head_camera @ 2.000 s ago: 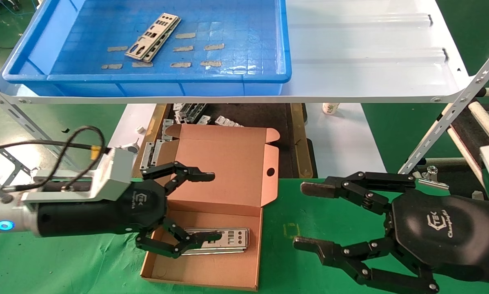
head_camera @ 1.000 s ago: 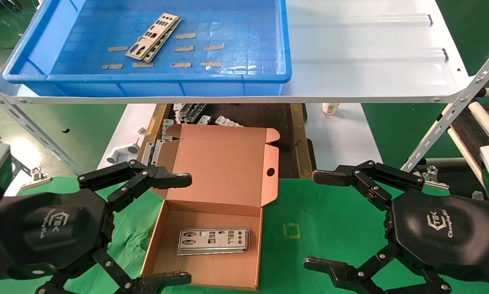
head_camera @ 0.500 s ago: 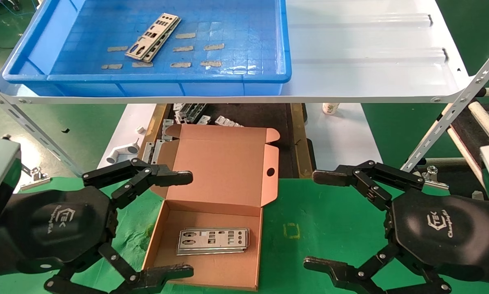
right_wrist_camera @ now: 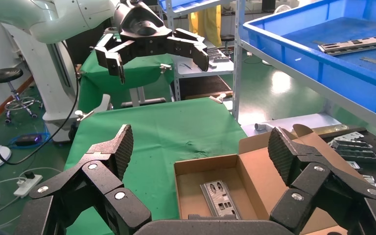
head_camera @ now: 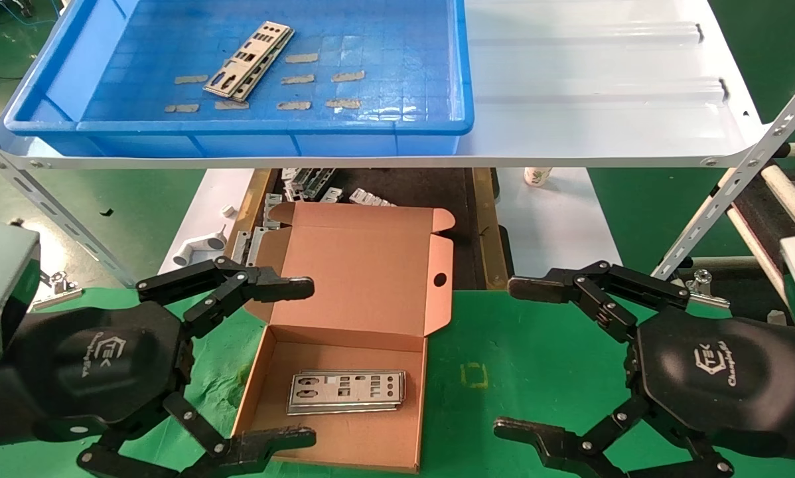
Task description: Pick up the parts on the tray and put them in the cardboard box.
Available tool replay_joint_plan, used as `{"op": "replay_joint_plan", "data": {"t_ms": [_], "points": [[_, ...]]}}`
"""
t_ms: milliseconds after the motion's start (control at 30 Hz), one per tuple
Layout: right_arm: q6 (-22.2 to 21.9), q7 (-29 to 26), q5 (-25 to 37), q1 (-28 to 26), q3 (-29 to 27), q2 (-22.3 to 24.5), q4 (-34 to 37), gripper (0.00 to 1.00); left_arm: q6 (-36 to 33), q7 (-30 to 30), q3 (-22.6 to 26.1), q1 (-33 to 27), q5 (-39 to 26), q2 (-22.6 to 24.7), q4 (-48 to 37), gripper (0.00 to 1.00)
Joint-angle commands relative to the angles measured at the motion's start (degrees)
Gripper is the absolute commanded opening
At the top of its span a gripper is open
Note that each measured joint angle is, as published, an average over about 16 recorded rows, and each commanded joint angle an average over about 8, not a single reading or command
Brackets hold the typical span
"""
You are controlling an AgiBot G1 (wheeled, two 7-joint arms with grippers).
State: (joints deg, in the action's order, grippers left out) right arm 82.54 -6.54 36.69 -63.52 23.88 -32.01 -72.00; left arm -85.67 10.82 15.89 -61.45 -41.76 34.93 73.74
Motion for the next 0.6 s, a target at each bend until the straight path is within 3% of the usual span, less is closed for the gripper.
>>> {"op": "replay_joint_plan", "data": {"t_ms": [33,600], "points": [[0.0,0.0,0.0,0.0,0.0,0.0,0.0,1.0,0.0,-0.02,0.03,-0.03,-0.02,0.02,-0.05,1.0],[0.0,0.0,0.0,0.0,0.0,0.0,0.0,1.0,0.0,-0.08,0.13,-0.1,-0.11,0.08,-0.18,1.0]]}}
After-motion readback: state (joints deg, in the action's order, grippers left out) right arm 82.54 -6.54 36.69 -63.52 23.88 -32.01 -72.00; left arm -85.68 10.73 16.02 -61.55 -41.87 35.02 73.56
